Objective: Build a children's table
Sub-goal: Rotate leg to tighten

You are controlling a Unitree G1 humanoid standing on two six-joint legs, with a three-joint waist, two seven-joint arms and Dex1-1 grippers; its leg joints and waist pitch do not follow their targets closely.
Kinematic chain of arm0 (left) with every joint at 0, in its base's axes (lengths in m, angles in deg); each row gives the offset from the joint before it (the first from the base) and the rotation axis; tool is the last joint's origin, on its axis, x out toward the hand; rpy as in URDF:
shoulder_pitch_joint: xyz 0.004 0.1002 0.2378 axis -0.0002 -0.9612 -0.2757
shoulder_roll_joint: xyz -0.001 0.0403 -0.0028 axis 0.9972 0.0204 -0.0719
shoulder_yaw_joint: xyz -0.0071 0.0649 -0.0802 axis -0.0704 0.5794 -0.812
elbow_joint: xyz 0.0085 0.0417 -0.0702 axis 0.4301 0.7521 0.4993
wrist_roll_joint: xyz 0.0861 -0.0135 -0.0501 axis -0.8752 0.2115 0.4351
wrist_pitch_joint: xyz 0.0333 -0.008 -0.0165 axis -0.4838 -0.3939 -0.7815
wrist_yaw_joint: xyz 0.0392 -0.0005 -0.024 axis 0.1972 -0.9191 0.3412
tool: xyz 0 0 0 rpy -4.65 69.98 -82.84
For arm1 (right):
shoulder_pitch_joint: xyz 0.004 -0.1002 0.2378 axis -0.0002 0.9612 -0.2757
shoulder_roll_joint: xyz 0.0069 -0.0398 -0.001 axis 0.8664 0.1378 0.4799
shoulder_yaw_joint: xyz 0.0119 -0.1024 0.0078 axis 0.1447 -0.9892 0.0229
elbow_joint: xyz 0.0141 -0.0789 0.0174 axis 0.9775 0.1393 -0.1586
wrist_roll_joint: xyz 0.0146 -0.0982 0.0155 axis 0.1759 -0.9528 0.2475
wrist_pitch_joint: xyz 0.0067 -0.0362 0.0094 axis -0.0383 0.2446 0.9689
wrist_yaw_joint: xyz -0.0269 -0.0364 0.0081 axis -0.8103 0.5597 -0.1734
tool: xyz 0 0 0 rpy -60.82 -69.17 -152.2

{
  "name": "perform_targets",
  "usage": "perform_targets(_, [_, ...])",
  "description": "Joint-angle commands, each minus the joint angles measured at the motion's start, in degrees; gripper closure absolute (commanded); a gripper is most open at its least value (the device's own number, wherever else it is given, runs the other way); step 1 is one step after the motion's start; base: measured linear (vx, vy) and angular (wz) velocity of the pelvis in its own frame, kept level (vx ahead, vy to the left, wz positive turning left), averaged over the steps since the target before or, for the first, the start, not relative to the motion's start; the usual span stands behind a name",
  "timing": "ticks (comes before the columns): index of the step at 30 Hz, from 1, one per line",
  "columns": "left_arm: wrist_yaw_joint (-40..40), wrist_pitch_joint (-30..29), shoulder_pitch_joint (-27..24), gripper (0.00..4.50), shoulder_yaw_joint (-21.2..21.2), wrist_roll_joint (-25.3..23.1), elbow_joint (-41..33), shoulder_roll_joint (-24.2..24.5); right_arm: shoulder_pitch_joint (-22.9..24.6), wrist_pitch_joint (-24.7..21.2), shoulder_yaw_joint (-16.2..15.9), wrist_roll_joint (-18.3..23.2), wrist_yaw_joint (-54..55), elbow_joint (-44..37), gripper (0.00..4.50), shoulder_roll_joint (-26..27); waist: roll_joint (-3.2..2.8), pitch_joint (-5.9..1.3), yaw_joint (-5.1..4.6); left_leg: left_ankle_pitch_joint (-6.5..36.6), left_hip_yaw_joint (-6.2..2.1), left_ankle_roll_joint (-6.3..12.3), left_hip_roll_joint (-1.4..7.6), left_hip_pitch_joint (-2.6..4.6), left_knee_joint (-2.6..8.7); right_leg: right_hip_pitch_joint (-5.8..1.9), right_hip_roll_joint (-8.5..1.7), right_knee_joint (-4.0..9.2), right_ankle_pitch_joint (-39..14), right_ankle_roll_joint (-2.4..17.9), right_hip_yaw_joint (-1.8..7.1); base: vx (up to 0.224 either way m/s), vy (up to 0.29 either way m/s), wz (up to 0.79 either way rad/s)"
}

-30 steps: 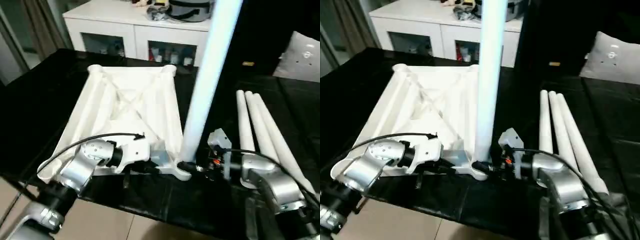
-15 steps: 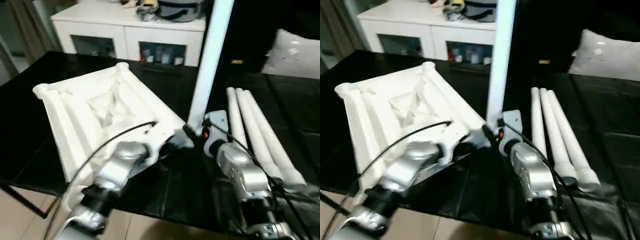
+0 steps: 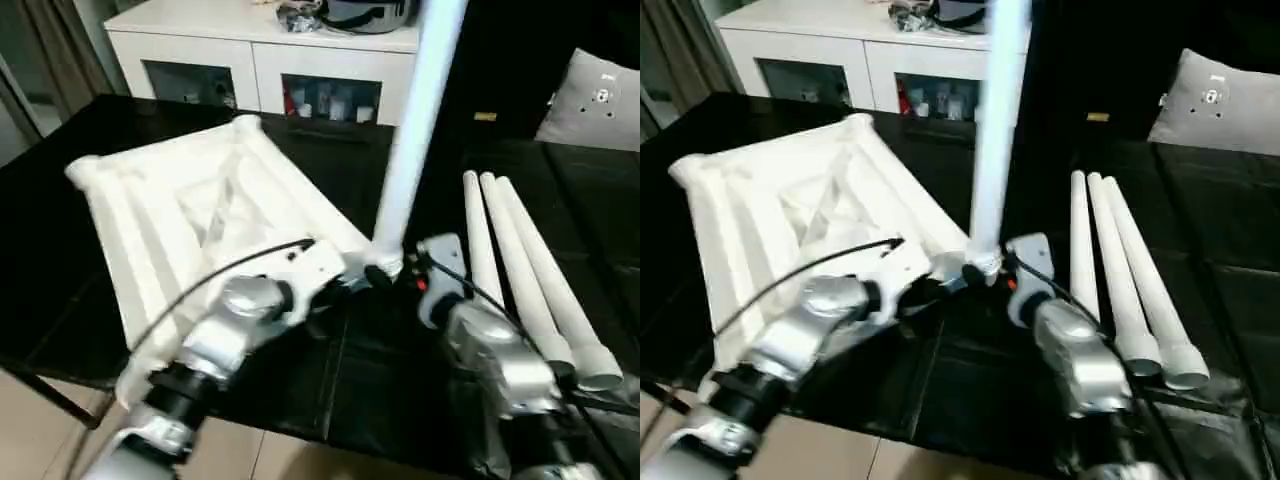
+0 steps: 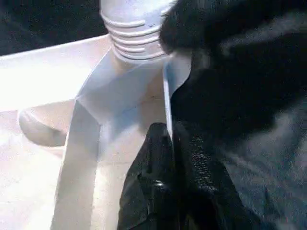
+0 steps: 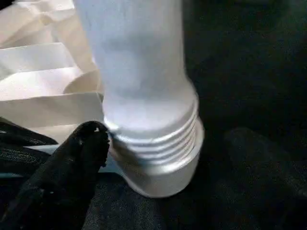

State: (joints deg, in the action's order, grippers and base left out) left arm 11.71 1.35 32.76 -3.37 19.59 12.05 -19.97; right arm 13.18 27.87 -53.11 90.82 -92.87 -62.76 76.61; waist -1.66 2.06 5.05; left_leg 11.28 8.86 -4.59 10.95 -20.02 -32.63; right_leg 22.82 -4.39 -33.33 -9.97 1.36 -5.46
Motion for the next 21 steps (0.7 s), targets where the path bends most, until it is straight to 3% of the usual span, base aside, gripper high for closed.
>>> perform_targets(1, [-3.72, 1.84, -0.98, 4.5, 2.51, -1.74, 2.16, 1.82, 0.06, 0.66, -0.59, 1.01, -2.68, -1.12, 0.1, -0.94, 0.17, -3.16, 0.18, 8.54, -0.05, 3.04, 1.96, -0.23, 3.41, -3.59, -4.04, 3.57, -10.58, 9.25, 3.05, 0.0, 0.0, 0.0])
perform_targets(3, [-7.71, 5.09, -0.98, 4.5, 3.83, -1.41, 2.42, 4.22, 0.17, 2.24, -2.25, 0.92, -7.36, -1.59, 0.1, -3.9, 0.32, -3.19, 0.29, 8.33, -0.05, 3.2, 1.91, -0.31, 3.34, -3.62, -4.05, 3.49, -10.38, 9.38, 3.03, 0.0, 0.0, 0.0])
perform_targets(7, [-10.32, 8.18, -0.41, 4.5, 4.63, -1.9, 3.83, 6.01, 0.46, 2.6, -3.67, 1.67, -13.57, -3.0, 0.1, -7.0, 0.0, -3.25, 0.5, 7.45, 0.0, 3.62, 1.98, -0.27, 3.16, -3.56, -4.03, 3.17, -8.59, 10.29, 3.07, 0.0, 0.0, 0.0])
perform_targets(12, [-18.32, 12.8, -0.52, 4.5, 6.55, -0.07, 3.14, 8.62, -0.32, 3.94, -7.12, 1.97, -24.03, -3.03, 0.1, -11.8, 0.25, -3.33, 0.87, 7.45, 0.02, 4.35, 2.07, -0.33, 3.04, -3.72, -4.08, 2.97, -7.92, 10.93, 3.03, 0.0, 0.0, 0.0])
perform_targets(13, [-19.8, 13.36, -0.64, 4.5, 6.82, 0.41, 2.71, 8.98, -0.61, 4.08, -7.4, 2.26, -24.98, -2.74, 0.35, -12.18, 0.31, -3.29, 0.98, 7.33, 0.12, 4.45, 2.1, -0.3, 3.01, -3.59, -4.1, 3.0, -8.01, 11.21, 3.06, 0.0, 0.0, 0.0])
perform_targets(17, [-25.24, 14.57, -1.05, 4.5, 7.77, 2.05, 1.01, 10.3, -1.88, 3.97, -8.45, 3.51, -30.15, -1.44, 0.46, -13.47, 0.46, -3.34, 1.57, 7.38, 0.21, 4.44, 2.33, -0.14, 2.94, -3.43, -4.13, 2.79, -8.72, 11.85, 3.05, 0.0, 0.0, 0.0])
perform_targets(19, [-26.4, 15.29, -1.04, 4.5, 8.21, 1.95, 0.9, 10.84, -2.13, 4.08, -9.13, 3.58, -31.88, -1.09, 0.85, -13.86, 0.51, -3.25, 1.94, 8.18, 0.21, 4.14, 2.5, -0.04, 3.02, -3.29, -4.17, 2.81, -9.75, 11.75, 3.11, 0.0, 0.0, 0.0])
perform_targets(21, [-26.79, 15.63, -0.99, 4.5, 8.32, 1.91, 1.05, 11.0, -2.23, 3.95, -9.44, 3.8, -32.79, -0.96, 0.89, -14.07, 0.49, -3.21, 2.16, 8.54, 0.16, 3.88, 2.44, -0.14, 3.06, -3.33, -4.23, 2.85, -10.58, 11.45, 3.12, 0.0, 0.0, 0.0])
